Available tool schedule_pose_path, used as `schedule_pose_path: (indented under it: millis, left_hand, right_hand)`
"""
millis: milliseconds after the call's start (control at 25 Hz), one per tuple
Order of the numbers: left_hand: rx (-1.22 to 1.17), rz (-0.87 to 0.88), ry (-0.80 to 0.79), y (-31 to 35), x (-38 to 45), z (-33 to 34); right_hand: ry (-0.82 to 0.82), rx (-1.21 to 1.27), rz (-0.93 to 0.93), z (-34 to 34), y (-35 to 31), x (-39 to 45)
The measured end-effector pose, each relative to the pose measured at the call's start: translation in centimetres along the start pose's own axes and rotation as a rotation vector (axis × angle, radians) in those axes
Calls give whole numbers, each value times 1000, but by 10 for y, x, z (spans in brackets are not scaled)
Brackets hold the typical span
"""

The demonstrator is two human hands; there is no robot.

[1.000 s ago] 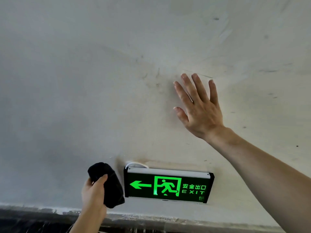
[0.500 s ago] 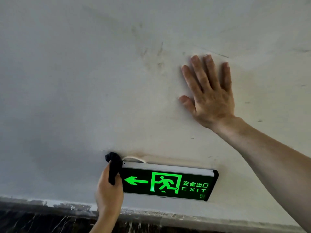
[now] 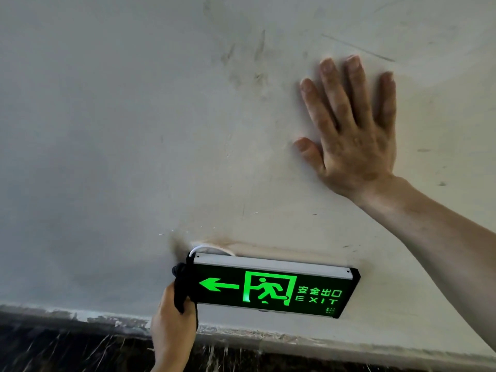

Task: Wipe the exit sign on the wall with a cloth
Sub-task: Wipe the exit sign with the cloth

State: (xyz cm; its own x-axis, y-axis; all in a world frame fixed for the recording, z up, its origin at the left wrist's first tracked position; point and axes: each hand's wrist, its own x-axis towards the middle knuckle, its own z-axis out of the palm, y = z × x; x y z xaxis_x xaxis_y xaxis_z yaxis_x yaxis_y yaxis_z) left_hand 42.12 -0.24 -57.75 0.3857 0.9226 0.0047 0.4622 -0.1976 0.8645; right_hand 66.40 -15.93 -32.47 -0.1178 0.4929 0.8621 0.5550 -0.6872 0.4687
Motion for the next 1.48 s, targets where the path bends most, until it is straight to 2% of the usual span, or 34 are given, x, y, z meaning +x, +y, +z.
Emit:
schedule_pose_path:
  millis: [440,720,760,840,920,1000,1120,1280,1360,1480]
  left_hand:
    - [165,-135,-87,-28,6,16]
    - [173,-335,-225,-37,-5,15]
    - [140,-365,-204,-36,-9,12]
    - [42,-398,-63,-33,-15,6]
    - [-60,-357,124,-22,-17,-2]
    - [-164,-242,226,-3,-18,-8]
    - [-223,-76,212,23,-21,-5]
    - [-211,64,223,30,-25,12]
    - [-163,112,253,28,-27,20]
    - [-128,145,211,29,-37,35]
  right_hand:
    - [33,-28,-8,8,0,-1]
    - [41,-37,-5,7,-1,-1]
    - [32,-30,0,6,-1,-1]
    - [14,-14,7,4,-1,-2]
    - [10,-8,10,3,-2,-1]
    - [18,-6,11,1,-3,0]
    - [27,17,15,1,-3,0]
    - [4,40,30,1,-1,-1]
    - [-2,46,34,0,-2,-1]
    - [5,40,22,-1,-1,2]
